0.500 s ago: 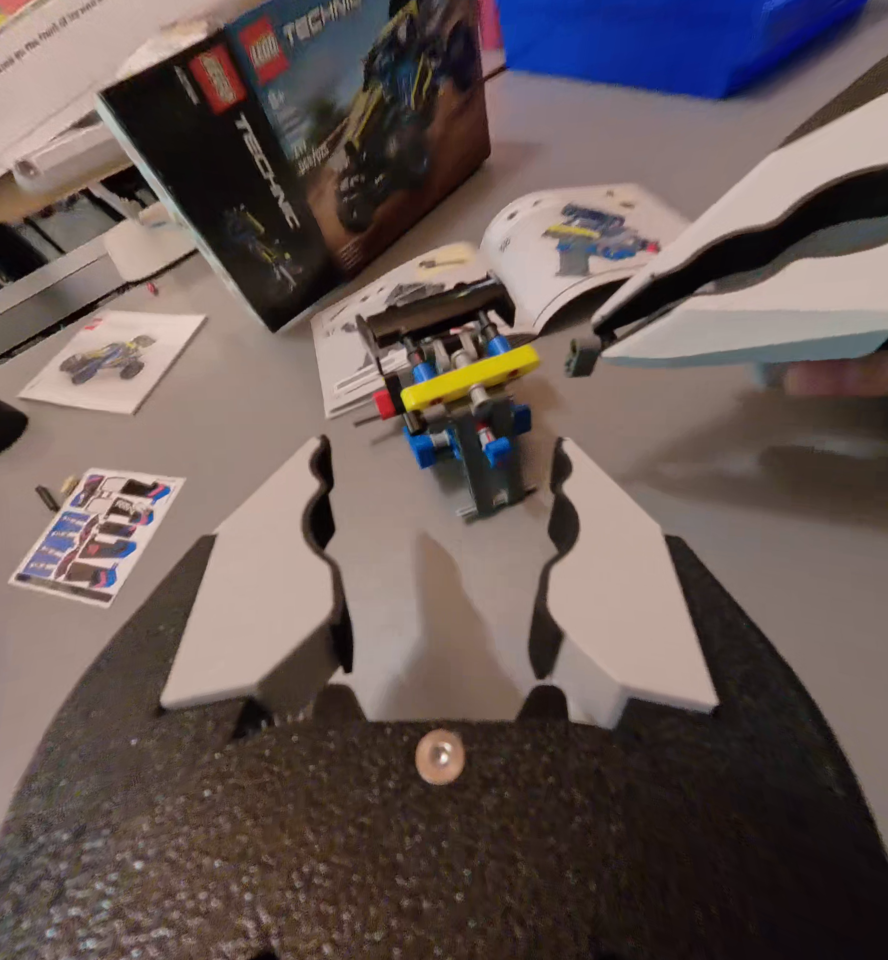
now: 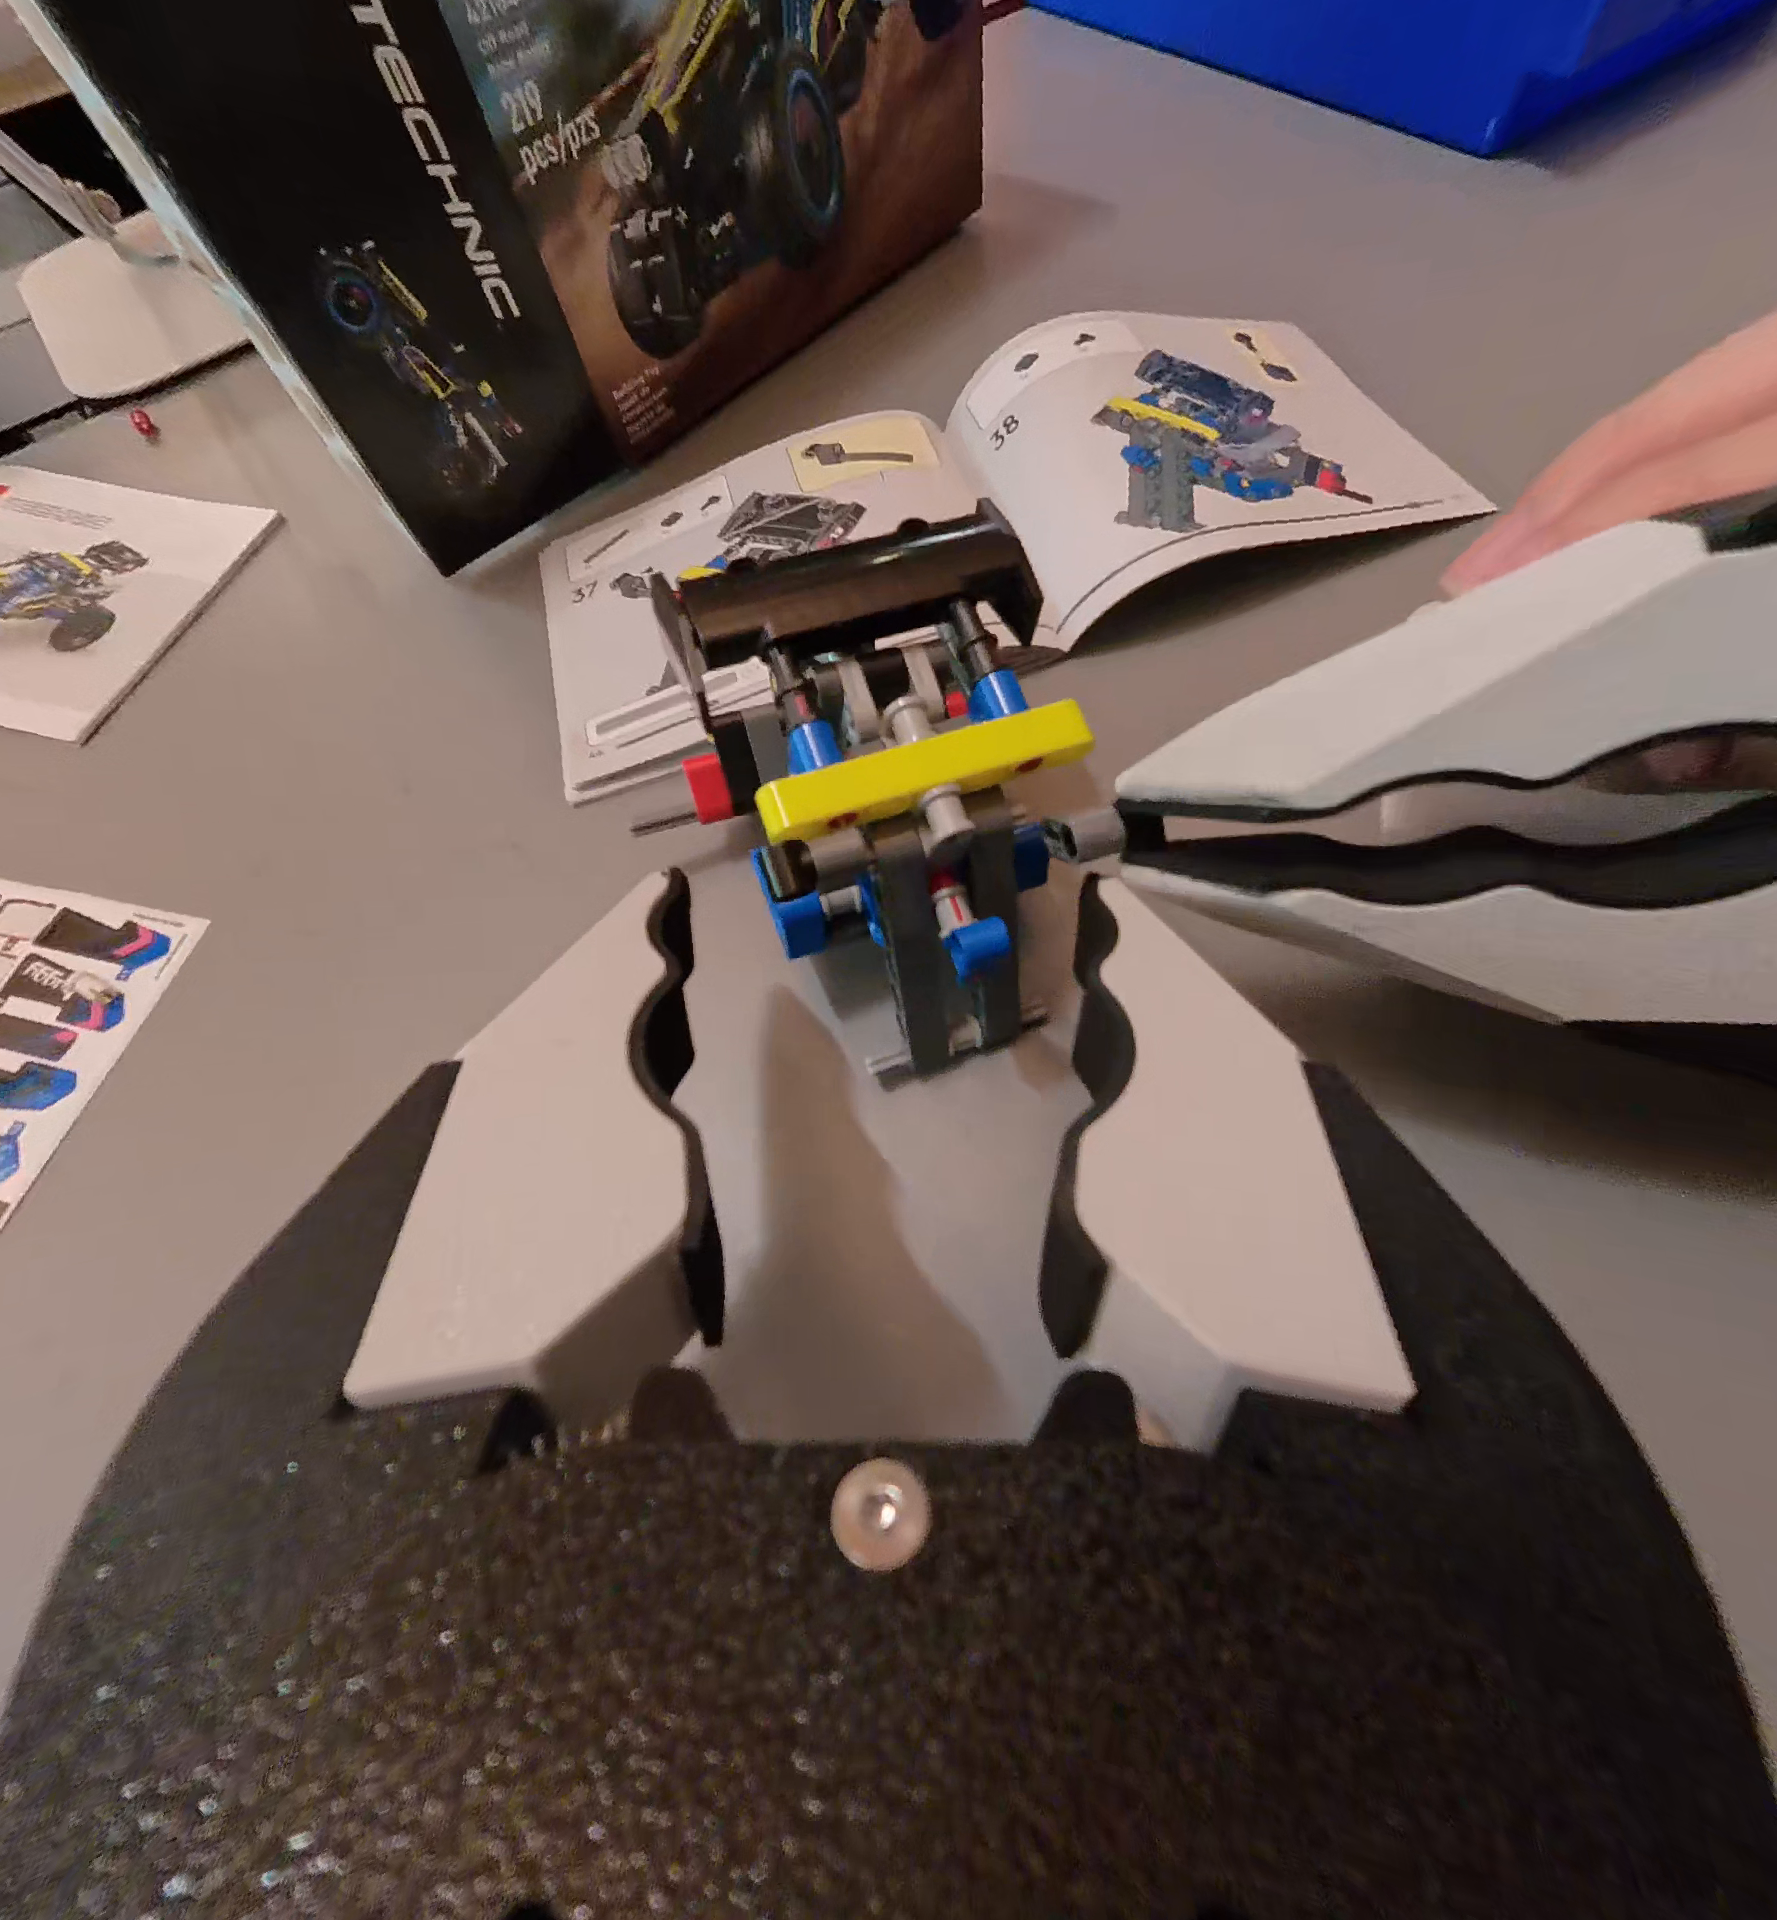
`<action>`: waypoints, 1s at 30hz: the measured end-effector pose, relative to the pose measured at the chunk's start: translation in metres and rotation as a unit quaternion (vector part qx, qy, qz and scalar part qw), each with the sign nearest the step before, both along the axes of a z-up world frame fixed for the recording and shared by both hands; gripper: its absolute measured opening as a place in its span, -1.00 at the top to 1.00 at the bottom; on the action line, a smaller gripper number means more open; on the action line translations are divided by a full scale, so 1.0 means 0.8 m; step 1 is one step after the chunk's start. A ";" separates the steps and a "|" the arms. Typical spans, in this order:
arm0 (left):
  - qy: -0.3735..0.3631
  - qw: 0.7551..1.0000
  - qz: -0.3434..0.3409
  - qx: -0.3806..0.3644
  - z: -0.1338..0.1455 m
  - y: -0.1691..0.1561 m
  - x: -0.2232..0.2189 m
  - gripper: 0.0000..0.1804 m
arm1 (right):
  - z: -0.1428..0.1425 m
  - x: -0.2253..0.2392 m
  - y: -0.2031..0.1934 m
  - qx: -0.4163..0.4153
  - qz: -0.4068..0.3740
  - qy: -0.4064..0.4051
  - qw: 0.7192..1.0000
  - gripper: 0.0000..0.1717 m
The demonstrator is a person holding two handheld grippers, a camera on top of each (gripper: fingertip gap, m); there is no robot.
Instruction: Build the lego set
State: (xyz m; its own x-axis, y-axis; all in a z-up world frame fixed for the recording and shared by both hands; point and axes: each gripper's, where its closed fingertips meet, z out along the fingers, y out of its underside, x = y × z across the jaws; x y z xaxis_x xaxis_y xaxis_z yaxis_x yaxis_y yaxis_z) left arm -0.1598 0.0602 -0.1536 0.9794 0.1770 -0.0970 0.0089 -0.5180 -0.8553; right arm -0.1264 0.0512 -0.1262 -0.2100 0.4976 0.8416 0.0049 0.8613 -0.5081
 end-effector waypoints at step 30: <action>0.030 0.999 -0.036 0.011 0.005 0.009 -0.006 0.44 | 0.001 -0.015 0.003 -0.038 0.014 0.001 0.999 0.95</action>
State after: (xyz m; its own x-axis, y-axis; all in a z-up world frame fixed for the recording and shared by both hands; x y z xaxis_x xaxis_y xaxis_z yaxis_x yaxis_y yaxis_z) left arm -0.1647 0.0677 -0.1494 0.9825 0.1082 -0.1519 -0.0790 -0.4963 -0.8645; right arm -0.1386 0.0537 -0.1252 -0.2232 0.5544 0.8017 -0.0190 0.8198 -0.5723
